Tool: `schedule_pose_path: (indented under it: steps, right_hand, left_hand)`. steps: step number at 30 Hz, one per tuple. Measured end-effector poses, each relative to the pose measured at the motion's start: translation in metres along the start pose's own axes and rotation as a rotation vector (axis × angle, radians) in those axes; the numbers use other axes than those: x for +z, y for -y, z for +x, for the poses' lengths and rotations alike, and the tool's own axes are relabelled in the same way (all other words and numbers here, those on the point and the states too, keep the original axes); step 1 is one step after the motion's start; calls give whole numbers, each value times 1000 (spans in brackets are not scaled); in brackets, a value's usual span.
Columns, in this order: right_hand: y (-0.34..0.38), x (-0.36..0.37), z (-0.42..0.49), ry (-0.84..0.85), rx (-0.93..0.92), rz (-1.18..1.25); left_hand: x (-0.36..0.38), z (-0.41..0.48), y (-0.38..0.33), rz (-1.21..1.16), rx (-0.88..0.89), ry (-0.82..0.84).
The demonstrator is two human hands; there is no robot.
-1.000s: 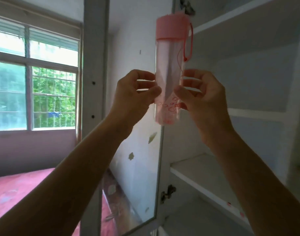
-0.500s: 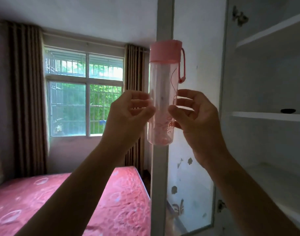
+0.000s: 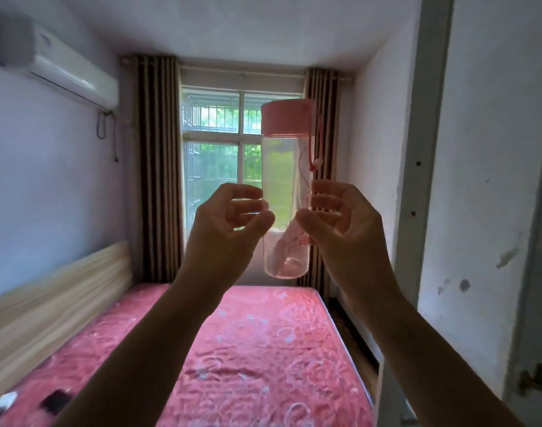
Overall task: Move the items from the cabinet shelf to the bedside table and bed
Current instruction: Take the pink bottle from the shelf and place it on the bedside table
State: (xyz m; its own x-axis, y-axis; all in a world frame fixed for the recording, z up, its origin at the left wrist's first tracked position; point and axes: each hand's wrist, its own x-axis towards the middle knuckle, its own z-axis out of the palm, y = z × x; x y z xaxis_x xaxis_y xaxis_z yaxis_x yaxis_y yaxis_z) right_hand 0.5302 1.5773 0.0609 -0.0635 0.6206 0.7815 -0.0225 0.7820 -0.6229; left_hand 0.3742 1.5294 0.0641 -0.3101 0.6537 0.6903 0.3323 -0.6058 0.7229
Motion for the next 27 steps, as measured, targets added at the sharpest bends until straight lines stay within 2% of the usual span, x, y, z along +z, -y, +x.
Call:
schedule_pose_path:
  steps: [11,23,27]
  right_hand:
    - [-49,111,2,216,102,257]
    - [-119,187,39,448,93,501]
    - [-136,211,42,498,115,575]
  left_hand:
    - [-82,1,42,322,-61,-189]
    - [-105,23,89,510,-152,-415]
    - [-118,29,100,544,-166,-435]
